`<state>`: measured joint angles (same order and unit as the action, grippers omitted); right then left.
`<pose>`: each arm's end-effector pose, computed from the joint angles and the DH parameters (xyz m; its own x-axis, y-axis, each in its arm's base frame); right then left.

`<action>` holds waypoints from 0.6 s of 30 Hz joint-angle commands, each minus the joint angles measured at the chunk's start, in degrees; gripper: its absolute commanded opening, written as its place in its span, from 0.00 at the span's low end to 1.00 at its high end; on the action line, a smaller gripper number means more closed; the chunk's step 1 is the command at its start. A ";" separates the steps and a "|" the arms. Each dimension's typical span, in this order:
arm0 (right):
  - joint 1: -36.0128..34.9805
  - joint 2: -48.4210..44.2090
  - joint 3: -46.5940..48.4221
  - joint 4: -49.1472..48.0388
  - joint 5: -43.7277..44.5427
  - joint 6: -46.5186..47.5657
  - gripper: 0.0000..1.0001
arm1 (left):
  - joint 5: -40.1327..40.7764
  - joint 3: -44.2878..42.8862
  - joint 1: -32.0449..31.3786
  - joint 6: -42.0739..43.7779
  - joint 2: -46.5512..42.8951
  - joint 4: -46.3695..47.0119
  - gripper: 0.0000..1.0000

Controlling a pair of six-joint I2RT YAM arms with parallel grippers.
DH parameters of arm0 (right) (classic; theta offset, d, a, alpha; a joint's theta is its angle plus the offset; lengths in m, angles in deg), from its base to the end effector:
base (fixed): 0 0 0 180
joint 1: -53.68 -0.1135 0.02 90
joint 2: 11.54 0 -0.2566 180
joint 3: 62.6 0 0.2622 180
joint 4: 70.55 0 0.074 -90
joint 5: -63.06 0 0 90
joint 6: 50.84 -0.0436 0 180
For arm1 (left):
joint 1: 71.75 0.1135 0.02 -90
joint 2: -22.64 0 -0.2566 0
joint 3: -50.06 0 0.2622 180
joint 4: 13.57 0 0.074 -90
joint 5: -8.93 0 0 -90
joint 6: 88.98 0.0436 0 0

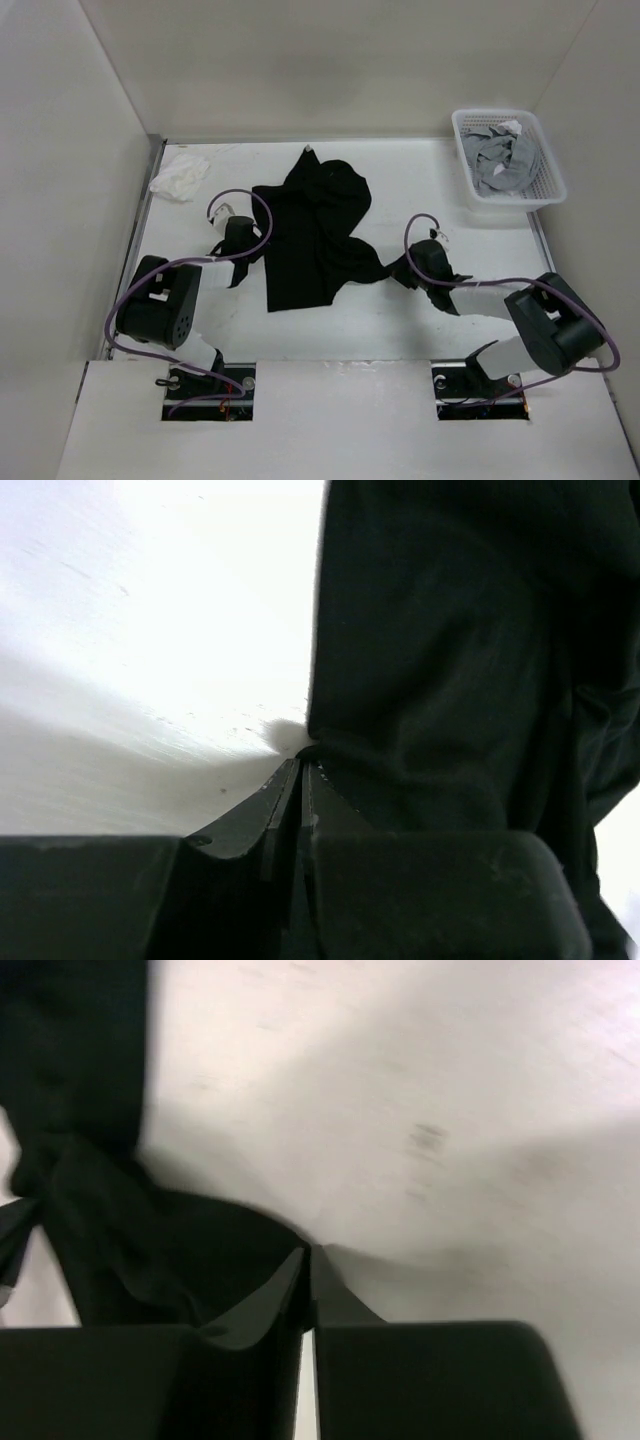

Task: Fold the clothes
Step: Flatten the tank top out

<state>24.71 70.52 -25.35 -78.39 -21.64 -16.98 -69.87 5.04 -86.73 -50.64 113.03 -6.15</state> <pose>0.2332 0.1245 0.1122 -0.6400 0.5908 -0.4913 0.2042 0.7472 0.6325 0.2901 -0.0689 0.1117 -0.4513 -0.6757 -0.5828 -0.4005 0.7371 -0.5444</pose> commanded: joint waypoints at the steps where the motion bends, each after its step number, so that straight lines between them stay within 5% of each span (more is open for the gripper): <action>1: 0.19 -6.11 -1.27 -4.00 6.37 -1.44 0.20 | 1.80 -1.43 0.97 0.77 -3.64 -0.69 0.05; 8: -3.32 -15.00 4.17 9.97 18.16 13.14 0.51 | 5.14 -0.82 -0.52 3.13 -10.66 -5.25 0.13; 18: -10.18 -9.91 12.08 21.58 14.66 23.18 0.55 | 4.88 7.96 -4.74 5.78 -23.23 -20.44 0.30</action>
<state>15.57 59.42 -16.78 -60.86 -6.52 2.06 -65.38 10.31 -89.57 -46.23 93.49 -18.46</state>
